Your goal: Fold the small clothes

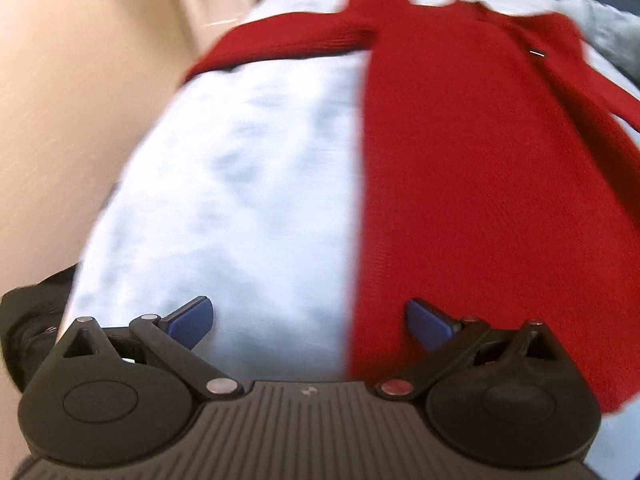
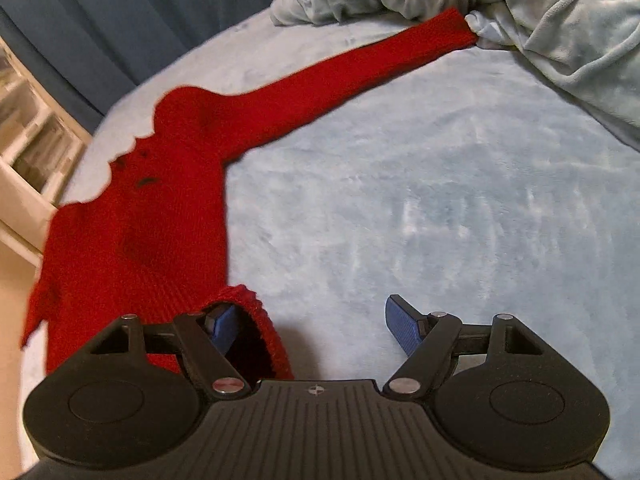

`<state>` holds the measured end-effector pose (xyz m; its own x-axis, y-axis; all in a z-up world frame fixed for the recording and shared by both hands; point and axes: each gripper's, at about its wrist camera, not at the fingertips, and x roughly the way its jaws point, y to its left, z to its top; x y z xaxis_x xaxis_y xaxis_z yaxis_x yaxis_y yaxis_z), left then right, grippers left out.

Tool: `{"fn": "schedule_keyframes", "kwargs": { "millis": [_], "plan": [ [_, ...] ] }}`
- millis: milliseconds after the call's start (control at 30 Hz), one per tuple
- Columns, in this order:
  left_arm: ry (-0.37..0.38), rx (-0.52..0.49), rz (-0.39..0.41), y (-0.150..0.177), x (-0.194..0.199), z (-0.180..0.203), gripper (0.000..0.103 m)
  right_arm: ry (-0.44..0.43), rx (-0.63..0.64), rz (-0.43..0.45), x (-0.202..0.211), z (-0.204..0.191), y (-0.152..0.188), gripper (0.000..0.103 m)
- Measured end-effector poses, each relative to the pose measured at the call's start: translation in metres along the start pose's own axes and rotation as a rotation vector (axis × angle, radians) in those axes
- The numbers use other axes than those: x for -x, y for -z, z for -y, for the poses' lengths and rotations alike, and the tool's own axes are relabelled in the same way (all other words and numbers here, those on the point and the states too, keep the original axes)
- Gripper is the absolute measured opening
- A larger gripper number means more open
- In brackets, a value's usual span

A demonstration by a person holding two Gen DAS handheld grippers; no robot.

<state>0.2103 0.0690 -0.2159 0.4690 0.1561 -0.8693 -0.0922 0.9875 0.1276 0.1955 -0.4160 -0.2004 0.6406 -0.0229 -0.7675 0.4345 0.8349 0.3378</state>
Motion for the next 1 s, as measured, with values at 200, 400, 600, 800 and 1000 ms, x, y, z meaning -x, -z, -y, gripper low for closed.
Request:
{"fn": "schedule_keyframes", "kwargs": {
  "millis": [200,400,600,800,1000],
  "plan": [
    [0.224,-0.069,0.061,-0.001,0.035,0.012,0.103,0.018,0.019,0.065,0.000,-0.010,-0.010,0.072],
    [0.410,-0.333,0.106,0.021,0.061,0.095,0.103,0.016,0.073,0.100,-0.003,-0.032,-0.043,0.072],
    [0.094,-0.257,0.107,0.010,0.017,0.097,0.103,-0.017,0.108,0.078,-0.006,-0.032,-0.047,0.072],
    [0.044,-0.045,0.031,-0.018,-0.009,0.013,0.103,0.011,0.041,-0.106,-0.048,-0.006,-0.031,0.072],
    [0.049,-0.063,0.019,-0.020,-0.013,0.013,0.103,-0.081,0.011,-0.110,-0.033,0.009,0.004,0.073]
  ]
}}
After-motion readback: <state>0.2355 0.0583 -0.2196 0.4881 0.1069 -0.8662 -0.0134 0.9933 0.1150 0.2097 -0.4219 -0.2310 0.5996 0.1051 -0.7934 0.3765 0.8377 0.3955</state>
